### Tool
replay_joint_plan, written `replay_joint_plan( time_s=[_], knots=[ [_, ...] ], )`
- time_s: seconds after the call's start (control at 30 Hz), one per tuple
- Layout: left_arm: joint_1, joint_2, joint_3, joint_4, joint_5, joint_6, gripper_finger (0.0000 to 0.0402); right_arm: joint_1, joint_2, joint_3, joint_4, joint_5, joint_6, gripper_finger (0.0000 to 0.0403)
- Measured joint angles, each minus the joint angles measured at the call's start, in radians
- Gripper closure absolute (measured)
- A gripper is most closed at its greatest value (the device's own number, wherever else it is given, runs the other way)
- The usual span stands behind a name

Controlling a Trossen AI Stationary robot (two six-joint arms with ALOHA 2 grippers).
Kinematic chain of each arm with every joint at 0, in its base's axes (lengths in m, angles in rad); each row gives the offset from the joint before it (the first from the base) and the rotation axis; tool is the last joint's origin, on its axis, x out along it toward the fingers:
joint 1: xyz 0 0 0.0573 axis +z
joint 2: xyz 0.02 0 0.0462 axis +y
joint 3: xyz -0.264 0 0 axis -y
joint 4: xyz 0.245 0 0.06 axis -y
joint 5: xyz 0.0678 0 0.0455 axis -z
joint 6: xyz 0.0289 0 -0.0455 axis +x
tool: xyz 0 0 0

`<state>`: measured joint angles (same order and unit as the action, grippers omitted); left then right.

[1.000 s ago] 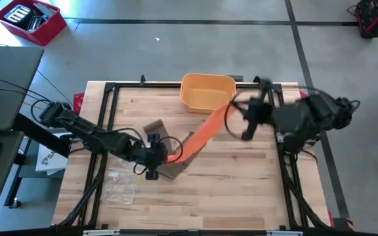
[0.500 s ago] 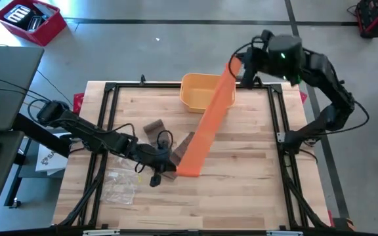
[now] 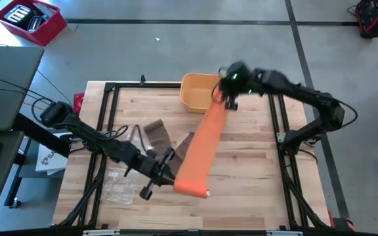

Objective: Roll bandage
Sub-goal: Roll the orange bandage

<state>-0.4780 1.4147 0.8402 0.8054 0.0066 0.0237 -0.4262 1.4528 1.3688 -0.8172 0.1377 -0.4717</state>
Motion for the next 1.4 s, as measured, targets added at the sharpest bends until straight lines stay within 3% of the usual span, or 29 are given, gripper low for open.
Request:
replay_joint_plan(
  time_s=[0.2,0.53,0.93,1.13,1.4],
  knots=[
    [0.011,-0.010,0.000,0.131,0.004,0.128,0.0401,0.194,0.000,-0.231,0.147,0.000,0.082,0.0403],
    [0.066,-0.005,0.000,0.032,-0.039,0.046,0.0401,0.483,0.000,-0.486,0.402,-0.041,0.297,0.0389],
    [0.053,0.144,0.002,0.010,-0.091,-0.150,0.0401,0.570,0.000,-0.520,0.561,-0.084,0.451,0.0214],
    [0.004,0.224,0.107,0.014,-0.107,-0.168,0.0401,0.630,-0.025,-0.503,0.458,0.022,0.554,0.0209],
    [-0.021,0.296,0.362,-0.197,-0.146,-0.118,0.0401,0.874,-0.042,-0.502,0.368,0.196,0.720,0.0210]
  ],
)
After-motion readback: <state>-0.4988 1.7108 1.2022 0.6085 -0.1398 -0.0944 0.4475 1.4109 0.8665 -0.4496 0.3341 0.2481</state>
